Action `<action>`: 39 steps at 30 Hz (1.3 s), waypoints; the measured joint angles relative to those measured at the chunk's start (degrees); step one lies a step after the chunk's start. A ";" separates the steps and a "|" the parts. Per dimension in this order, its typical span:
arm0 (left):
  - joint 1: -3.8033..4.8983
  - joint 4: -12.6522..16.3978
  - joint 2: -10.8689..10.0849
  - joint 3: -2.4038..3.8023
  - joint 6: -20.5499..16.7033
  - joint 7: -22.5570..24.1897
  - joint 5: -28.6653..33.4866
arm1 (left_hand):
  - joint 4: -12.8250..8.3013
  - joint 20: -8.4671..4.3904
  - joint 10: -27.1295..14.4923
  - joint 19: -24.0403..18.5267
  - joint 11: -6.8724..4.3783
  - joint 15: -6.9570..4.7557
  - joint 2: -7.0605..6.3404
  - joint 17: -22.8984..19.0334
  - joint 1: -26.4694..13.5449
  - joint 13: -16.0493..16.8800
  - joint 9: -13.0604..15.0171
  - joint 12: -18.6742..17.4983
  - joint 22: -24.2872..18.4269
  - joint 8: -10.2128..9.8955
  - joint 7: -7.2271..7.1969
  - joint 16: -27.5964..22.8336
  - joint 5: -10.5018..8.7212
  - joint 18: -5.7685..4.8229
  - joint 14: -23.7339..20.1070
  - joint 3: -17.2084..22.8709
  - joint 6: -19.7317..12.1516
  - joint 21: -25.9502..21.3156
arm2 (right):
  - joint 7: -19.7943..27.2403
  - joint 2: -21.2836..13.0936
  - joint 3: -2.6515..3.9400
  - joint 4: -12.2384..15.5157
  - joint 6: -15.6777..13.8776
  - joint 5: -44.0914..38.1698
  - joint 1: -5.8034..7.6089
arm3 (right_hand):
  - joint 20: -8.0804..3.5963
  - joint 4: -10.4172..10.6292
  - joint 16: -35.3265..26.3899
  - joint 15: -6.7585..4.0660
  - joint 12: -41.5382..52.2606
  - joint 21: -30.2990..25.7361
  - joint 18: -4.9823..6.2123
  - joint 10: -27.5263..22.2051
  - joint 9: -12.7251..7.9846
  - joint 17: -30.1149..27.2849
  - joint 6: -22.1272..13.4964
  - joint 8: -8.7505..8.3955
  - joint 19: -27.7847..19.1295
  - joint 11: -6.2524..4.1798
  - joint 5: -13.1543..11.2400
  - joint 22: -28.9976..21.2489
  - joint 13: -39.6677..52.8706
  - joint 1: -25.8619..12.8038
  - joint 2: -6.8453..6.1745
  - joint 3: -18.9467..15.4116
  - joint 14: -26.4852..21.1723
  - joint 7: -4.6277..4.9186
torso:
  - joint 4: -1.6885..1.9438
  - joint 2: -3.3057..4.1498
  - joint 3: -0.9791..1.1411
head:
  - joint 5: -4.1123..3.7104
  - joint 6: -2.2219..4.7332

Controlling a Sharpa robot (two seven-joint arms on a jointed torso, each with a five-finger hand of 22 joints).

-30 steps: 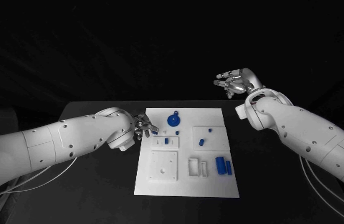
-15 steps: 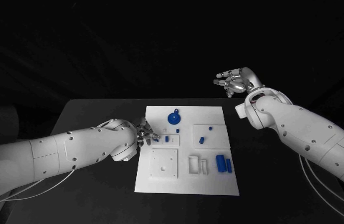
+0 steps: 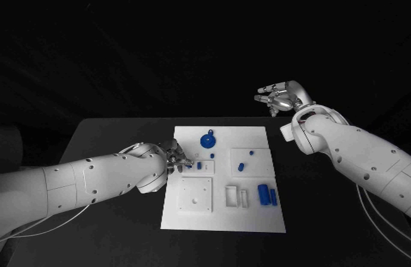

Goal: Assemble the parts on the task board

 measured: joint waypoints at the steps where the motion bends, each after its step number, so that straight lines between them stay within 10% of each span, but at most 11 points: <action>1: -0.05 -0.11 0.11 -0.01 -0.01 0.01 -0.30 | 0.00 0.00 0.00 0.00 0.00 0.00 0.00 0.00 0.00 0.00 0.00 0.00 0.00 0.00 0.00 0.00 0.00 0.00 0.00 0.00 0.00 0.00 | 0.00 0.00 0.00 0.00 0.01 0.00 -0.01 | 0.00 0.00 0.00 0.00 0.00 0.00 0.01 0.00 0.00 0.00 0.00 0.00 0.00 0.00 0.00 0.00 0.00 0.00 0.00 0.00 0.00 0.00 | -0.01 0.01 0.00 | 0.00 0.00; 39: -0.64 -2.81 1.61 0.06 2.42 -0.66 -4.46 | 0.13 0.00 0.00 -0.01 0.01 0.00 0.08 -0.02 0.08 -0.22 3.38 0.00 -0.02 -0.45 0.21 0.00 -0.11 0.00 -0.01 0.14 0.21 -0.01 | 0.00 0.03 0.00 0.01 0.14 -0.04 -0.09 | 0.00 0.00 0.00 0.00 0.00 0.00 0.01 0.00 0.00 0.00 0.00 0.00 0.00 0.00 0.23 0.00 0.00 0.00 0.00 0.00 0.00 0.00 | 0.02 0.02 -0.03 | -0.14 -0.15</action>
